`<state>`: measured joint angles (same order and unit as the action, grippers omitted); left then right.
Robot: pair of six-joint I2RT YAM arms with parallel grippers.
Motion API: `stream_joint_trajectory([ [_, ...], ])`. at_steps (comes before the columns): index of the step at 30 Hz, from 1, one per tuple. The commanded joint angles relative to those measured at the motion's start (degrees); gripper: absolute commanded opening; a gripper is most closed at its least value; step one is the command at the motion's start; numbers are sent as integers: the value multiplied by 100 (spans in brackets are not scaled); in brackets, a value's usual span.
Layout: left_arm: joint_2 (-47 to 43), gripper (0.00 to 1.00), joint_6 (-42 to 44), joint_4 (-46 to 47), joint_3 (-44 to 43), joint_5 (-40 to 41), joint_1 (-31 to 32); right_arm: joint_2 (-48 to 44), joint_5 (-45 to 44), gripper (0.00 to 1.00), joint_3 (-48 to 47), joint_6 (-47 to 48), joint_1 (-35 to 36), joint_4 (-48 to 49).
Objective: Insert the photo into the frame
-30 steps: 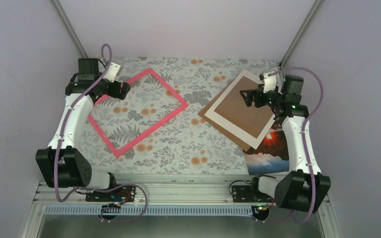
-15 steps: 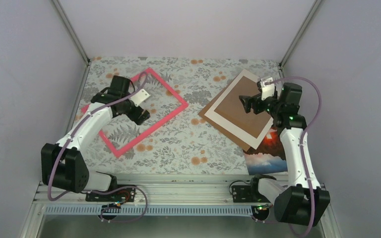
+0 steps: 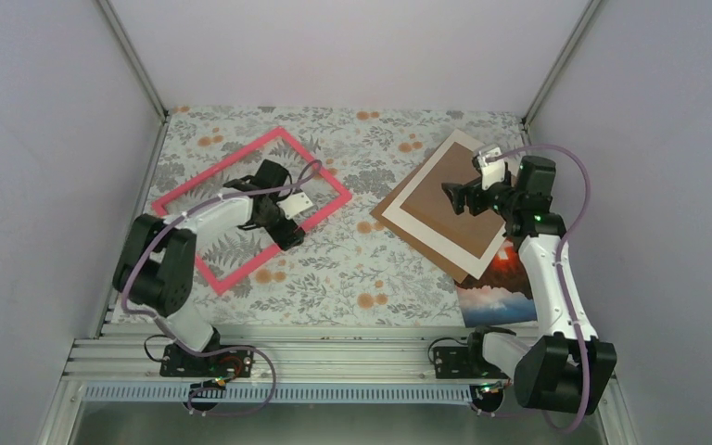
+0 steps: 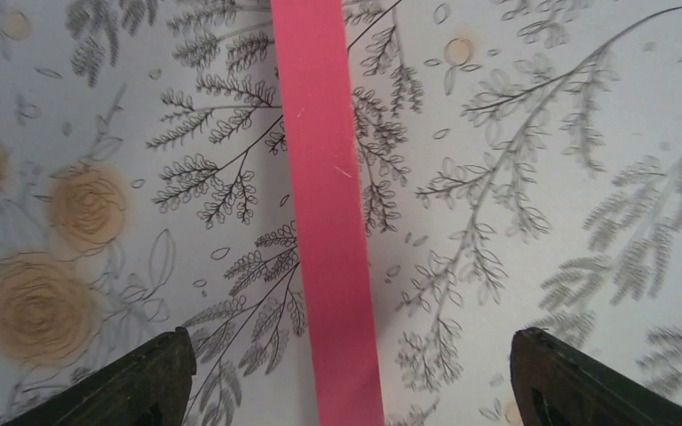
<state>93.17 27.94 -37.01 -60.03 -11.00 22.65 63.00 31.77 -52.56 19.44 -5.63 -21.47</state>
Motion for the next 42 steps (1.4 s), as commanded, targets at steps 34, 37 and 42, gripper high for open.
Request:
stream_joint_trajectory([
  [34, -96, 2, -502, -1190, -2678, -2320, -100, -686, 1084, 88, -152, 1471, 49, 1557],
  [37, -254, 3, -493, -1497, -3245, -2509, -123, -568, 1262, 88, -445, 1376, 45, 1968],
  [42, -237, 2, -85, -2324, -4301, -3780, -154, -174, 1455, 86, -1143, 1220, 51, 2373],
])
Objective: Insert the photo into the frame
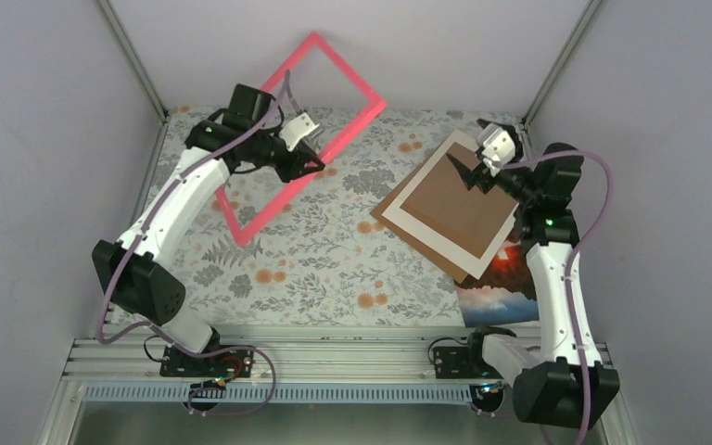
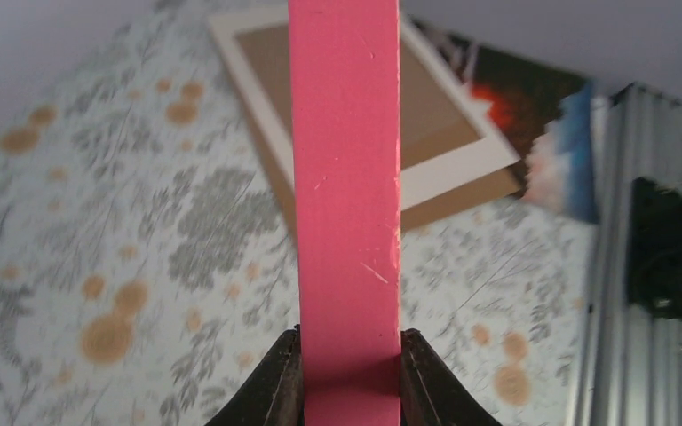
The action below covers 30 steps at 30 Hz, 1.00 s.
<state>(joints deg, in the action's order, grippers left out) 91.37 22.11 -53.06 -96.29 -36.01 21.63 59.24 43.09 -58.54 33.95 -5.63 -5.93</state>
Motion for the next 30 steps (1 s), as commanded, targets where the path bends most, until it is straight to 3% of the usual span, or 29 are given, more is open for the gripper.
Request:
stream_joint_trajectory([
  [1, -59, 2, 627, -909, -848, -1656, -45, 263, 360, 86, -621, -253, 57, 963],
  [8, -257, 2, 1404, -1792, -1170, -3847, -17, 561, 755, 87, -1199, 57, 250, 1366],
  [15, -358, 3, 1610, -2211, -1458, -4992, 20, 927, 735, 86, -1969, 683, 992, 709],
  [22, -545, 2, 1824, -2434, -1346, -5252, 173, 1212, 183, 82, -2237, 1240, 1691, 545],
  [30, -801, 2, 1902, -2466, -967, -5253, 308, 1645, -318, 73, -2657, 1141, 1853, 952],
])
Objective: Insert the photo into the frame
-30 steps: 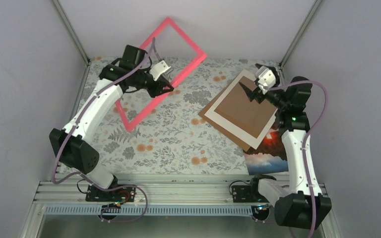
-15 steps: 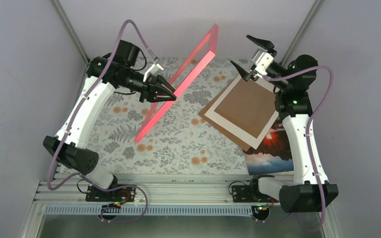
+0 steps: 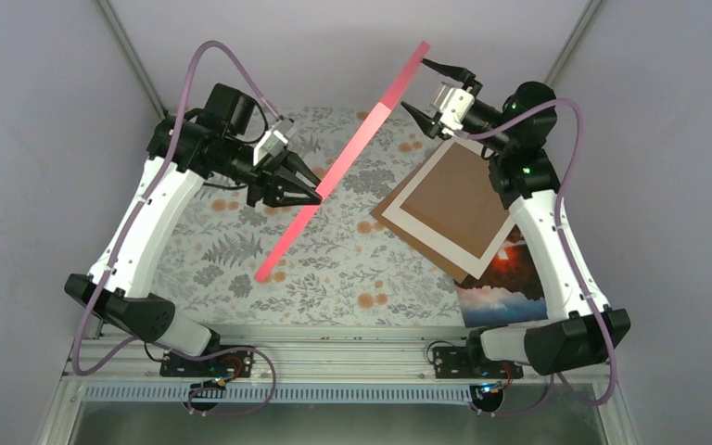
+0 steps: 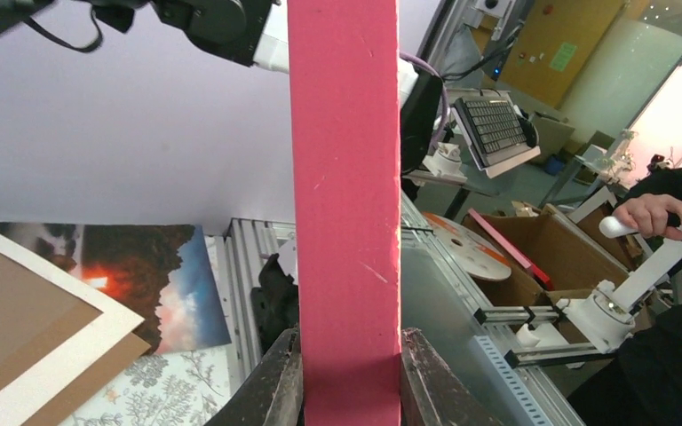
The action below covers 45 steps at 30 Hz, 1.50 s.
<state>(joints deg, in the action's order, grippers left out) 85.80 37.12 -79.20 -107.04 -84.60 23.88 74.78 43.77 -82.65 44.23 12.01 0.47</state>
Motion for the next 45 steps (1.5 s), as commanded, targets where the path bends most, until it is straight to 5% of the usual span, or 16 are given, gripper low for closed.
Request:
stream_joint_trajectory([
  [1, -260, 2, 407, 150, 128, -396, 87, 133, -406, 70, -260, 131, 105, 370],
  [5, -217, 2, 390, 170, 3, -290, 90, 277, -535, 54, -361, 253, 196, 484],
  [11, -98, 3, 202, 362, -186, -39, 60, 199, -733, 11, -377, 310, 211, 497],
  [13, -62, 11, -6, 546, -233, 117, -7, 145, -848, 3, -331, 378, 214, 469],
  [16, 25, 27, -772, 1182, -369, 587, -292, 122, -1154, 3, -373, 432, 207, 290],
  [18, 172, 68, -962, 1310, -693, 824, -674, 183, -1433, 3, -556, 294, 210, 7],
  [19, 270, 78, -1076, 1366, -932, 1127, -846, 255, -1559, 3, -811, 254, 209, -254],
  [25, 412, 99, -590, 1131, -1868, 2725, -1078, 692, -2361, 3, -1748, -61, 211, -1621],
  [35, -312, 98, -856, 2171, -721, 4342, -1103, 1537, -3492, 3, -3047, -134, 382, -3419],
  [39, -62, 89, -884, 2118, -888, 4798, -1053, 1683, -3807, 3, -3153, 57, 561, -3634],
  [45, -25, 76, -860, 2939, -595, 7264, -279, 2359, -4706, 3, -3901, -154, 957, -4264],
])
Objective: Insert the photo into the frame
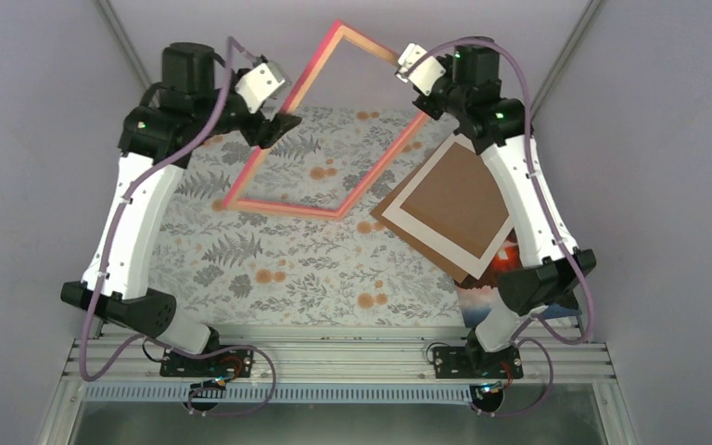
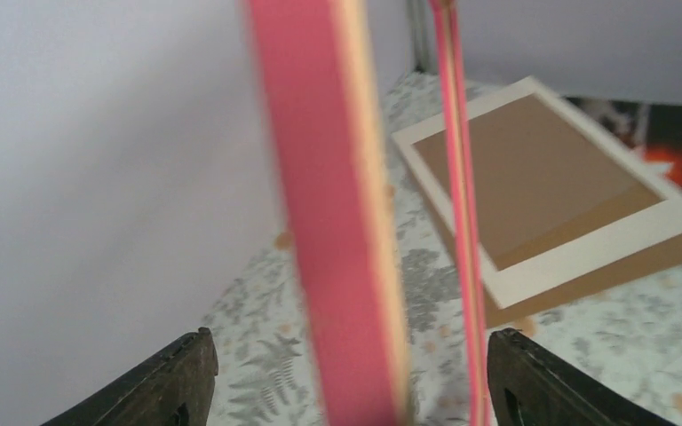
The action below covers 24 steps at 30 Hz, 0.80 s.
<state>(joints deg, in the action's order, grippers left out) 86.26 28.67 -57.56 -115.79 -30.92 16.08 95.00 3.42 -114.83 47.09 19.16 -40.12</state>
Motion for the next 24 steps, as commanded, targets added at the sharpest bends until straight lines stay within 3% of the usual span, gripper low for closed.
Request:
stream_joint_trajectory([
  [1, -146, 76, 53, 1044, 482, 2316, 630, 465, -809, 3, -843, -505, 280, -344],
  [6, -93, 76, 403, 1667, 1025, 3747, 1111, 880, -1164, 3, -1260, -768, 379, -697],
  [13, 263, 55, 561, 2038, 1179, 4935, 1292, 1049, -1403, 3, -1245, -858, 475, -828],
  [19, 566, 17, 226, 1929, 1067, 5182, 1259, 1201, -1530, 4, -1266, -1011, 492, -809],
  [20, 610, 10, 63, 1875, 1009, 5152, 1212, 1202, -1536, 13, -1270, -1045, 491, -773],
  [21, 665, 4, -102, 1782, 932, 5079, 1149, 1191, -1519, 29, -1269, -1087, 491, -734],
  [24, 933, 2, -804, 1306, 546, 4657, 851, 1080, -1388, 66, -1258, -1257, 492, -552],
])
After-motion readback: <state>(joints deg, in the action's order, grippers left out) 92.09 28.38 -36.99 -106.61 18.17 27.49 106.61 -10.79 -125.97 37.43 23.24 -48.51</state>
